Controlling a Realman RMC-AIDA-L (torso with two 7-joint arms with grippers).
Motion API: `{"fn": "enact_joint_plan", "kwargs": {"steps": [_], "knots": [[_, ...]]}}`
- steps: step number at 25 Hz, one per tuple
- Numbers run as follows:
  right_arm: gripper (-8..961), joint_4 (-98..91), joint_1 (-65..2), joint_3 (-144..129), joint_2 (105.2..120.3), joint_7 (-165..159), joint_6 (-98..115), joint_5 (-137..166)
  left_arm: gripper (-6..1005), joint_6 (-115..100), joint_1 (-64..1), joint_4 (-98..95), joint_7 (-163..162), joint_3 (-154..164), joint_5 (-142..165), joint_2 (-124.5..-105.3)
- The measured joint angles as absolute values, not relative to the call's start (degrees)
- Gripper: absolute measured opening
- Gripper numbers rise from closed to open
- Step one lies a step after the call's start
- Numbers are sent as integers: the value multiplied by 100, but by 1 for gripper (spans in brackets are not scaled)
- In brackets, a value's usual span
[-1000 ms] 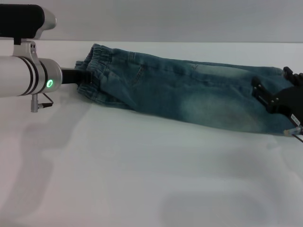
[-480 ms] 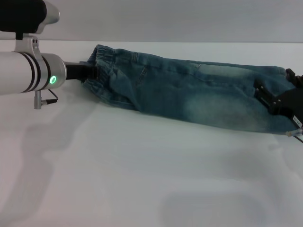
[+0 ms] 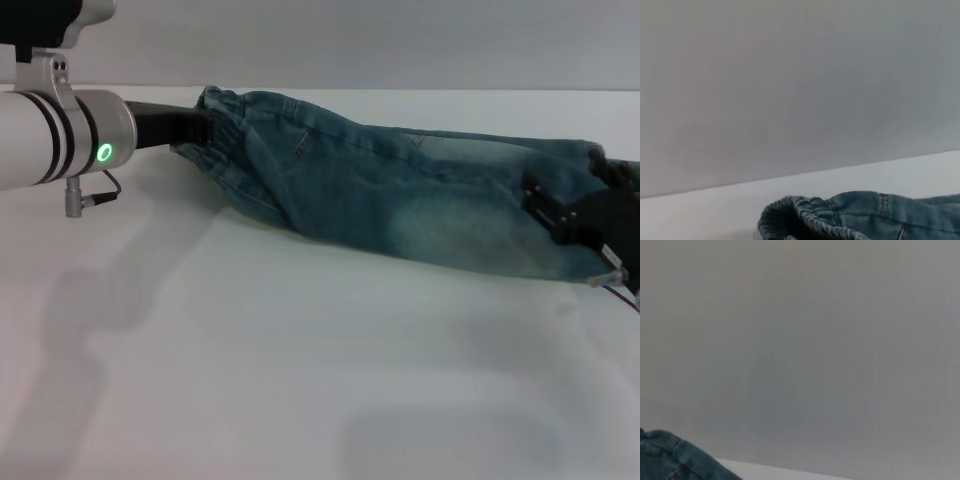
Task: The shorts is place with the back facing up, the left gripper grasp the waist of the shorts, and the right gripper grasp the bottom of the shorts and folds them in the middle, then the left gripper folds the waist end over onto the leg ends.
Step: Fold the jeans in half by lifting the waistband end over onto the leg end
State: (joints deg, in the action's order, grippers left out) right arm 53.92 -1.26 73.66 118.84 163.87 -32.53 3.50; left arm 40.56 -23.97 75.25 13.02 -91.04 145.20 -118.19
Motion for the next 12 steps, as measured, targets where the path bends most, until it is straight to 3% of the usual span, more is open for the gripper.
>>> {"fn": "enact_joint_plan", "kwargs": {"steps": [12], "knots": [[680, 5170, -329, 7206, 11929, 16502, -3665, 254, 34, 4230, -2091, 8257, 1294, -8947, 14520, -11813]]}}
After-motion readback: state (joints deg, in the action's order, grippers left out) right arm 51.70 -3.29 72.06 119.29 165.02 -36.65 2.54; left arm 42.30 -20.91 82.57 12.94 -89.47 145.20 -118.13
